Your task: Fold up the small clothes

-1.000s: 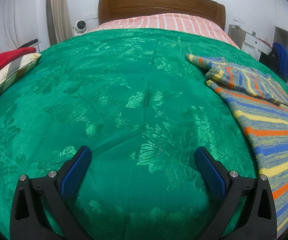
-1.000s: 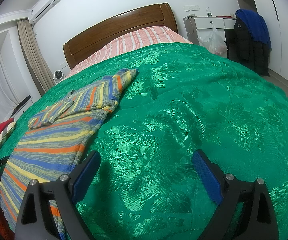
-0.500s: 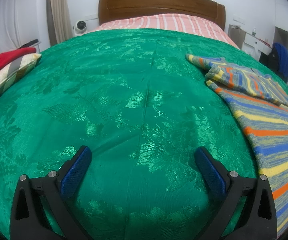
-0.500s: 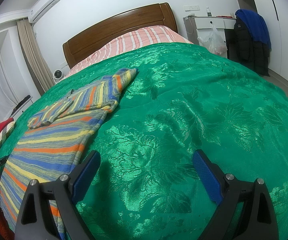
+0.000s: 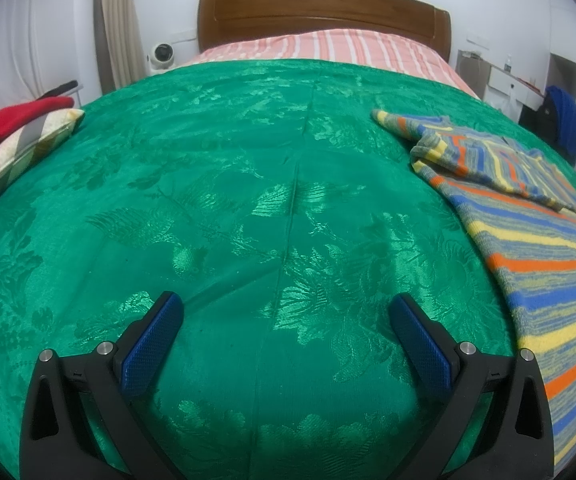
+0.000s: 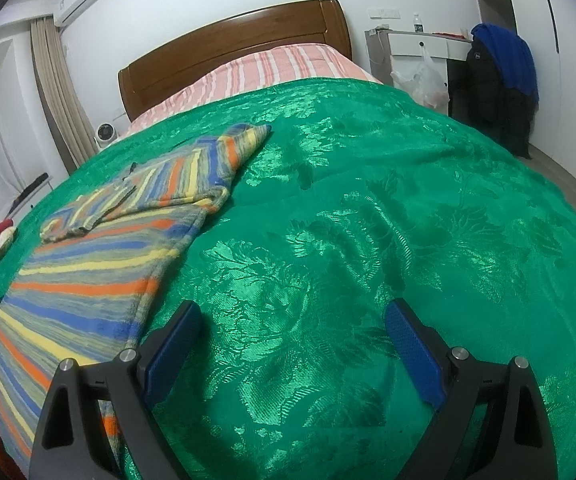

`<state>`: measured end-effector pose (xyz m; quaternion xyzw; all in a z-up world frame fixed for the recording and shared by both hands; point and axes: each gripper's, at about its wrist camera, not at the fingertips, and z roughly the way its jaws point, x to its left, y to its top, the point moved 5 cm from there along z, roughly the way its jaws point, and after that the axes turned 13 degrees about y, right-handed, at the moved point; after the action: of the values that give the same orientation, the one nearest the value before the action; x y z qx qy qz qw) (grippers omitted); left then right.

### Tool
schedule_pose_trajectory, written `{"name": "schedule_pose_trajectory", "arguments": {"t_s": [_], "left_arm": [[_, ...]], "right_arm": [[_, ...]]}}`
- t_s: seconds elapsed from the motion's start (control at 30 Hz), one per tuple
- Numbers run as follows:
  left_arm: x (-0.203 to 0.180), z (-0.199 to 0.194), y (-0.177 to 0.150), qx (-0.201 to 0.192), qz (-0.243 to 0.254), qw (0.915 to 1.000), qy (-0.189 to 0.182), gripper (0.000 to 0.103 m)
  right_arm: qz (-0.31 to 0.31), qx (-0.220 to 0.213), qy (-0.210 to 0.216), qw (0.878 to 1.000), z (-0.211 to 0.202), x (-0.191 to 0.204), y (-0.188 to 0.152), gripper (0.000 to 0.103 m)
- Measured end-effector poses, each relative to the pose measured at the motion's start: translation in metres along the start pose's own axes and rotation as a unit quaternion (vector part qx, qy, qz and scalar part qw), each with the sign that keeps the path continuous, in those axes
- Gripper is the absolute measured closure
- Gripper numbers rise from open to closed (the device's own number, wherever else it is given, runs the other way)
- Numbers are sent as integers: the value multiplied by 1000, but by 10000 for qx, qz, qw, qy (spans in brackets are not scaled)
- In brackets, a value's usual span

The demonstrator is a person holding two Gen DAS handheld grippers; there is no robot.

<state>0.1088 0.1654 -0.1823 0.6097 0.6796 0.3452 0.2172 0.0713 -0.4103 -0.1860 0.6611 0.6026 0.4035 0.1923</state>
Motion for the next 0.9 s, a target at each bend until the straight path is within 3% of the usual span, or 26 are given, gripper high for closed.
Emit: {"name": "schedule_pose_trajectory", "arguments": {"t_s": [0.9], "left_arm": [[-1, 1, 0, 3, 10, 10000, 11, 0]], "right_arm": [[-210, 167, -351, 9990, 7, 6, -1, 10]]}}
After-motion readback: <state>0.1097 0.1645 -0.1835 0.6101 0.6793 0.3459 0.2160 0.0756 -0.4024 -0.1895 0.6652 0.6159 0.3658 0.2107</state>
